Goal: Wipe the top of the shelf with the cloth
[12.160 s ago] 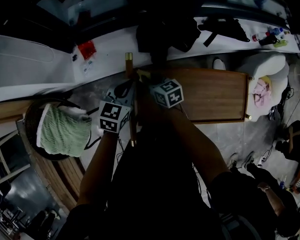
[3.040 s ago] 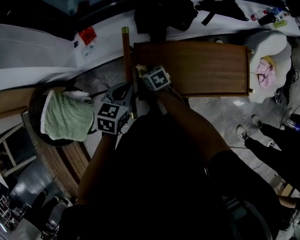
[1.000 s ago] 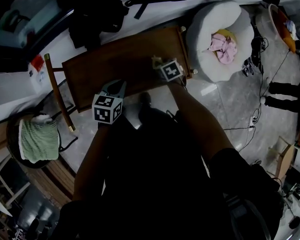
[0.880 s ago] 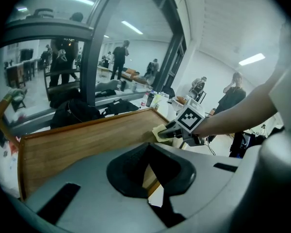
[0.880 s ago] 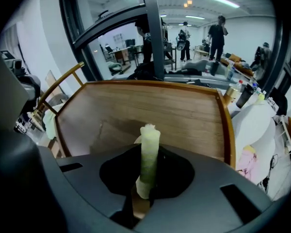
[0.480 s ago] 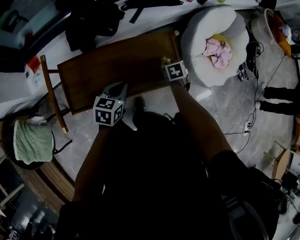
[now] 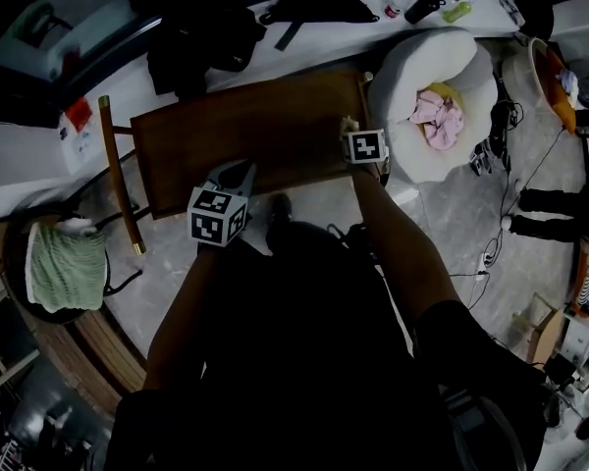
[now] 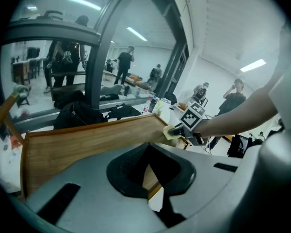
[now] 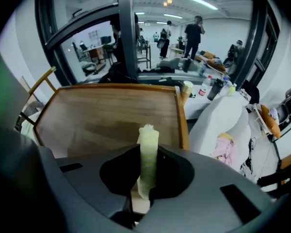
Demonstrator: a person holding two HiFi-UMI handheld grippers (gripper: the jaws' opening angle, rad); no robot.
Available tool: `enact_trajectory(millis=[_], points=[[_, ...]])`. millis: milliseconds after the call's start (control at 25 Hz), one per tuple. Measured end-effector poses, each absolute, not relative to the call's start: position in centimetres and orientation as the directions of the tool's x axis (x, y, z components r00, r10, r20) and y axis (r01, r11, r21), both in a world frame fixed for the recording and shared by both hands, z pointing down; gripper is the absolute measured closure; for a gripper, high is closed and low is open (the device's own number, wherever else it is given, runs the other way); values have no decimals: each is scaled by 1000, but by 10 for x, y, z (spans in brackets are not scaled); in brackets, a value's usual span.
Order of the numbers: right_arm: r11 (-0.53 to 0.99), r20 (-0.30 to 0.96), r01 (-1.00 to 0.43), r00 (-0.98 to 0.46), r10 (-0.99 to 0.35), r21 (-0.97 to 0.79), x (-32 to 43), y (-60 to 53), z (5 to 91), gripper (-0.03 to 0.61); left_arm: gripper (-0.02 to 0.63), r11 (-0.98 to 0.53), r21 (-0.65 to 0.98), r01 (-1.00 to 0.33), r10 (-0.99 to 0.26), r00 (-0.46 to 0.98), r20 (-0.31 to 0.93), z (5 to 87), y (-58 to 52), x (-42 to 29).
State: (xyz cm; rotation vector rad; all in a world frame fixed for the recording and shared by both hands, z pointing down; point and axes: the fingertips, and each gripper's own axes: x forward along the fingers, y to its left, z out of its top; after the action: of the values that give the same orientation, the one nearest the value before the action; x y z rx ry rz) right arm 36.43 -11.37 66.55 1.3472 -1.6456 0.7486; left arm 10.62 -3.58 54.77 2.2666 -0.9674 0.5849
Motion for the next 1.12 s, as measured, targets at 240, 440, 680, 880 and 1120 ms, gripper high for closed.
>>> enact_trajectory(millis=[240, 440, 680, 880, 1120], points=[[424, 794, -888, -385, -470, -179, 211, -120, 636, 532, 607, -506, 352, -788, -540, 607, 583, 525, -34, 34], [605, 721, -732, -598, -349, -314, 45, -87, 629, 532, 607, -470, 344, -813, -560, 576, 596, 514, -22, -43], [683, 671, -584, -719, -184, -439, -105, -33, 642, 532, 607, -423, 337, -841, -583, 537, 609, 504, -1, -124], [702, 695, -559, -708, -127, -442, -162, -14, 666, 532, 607, -410, 332, -850, -592, 524, 612, 506, 15, -162], [727, 776, -567, -626, -76, -387, -177, -4, 697, 532, 607, -410, 338, -847, -578, 528, 622, 512, 29, -179]])
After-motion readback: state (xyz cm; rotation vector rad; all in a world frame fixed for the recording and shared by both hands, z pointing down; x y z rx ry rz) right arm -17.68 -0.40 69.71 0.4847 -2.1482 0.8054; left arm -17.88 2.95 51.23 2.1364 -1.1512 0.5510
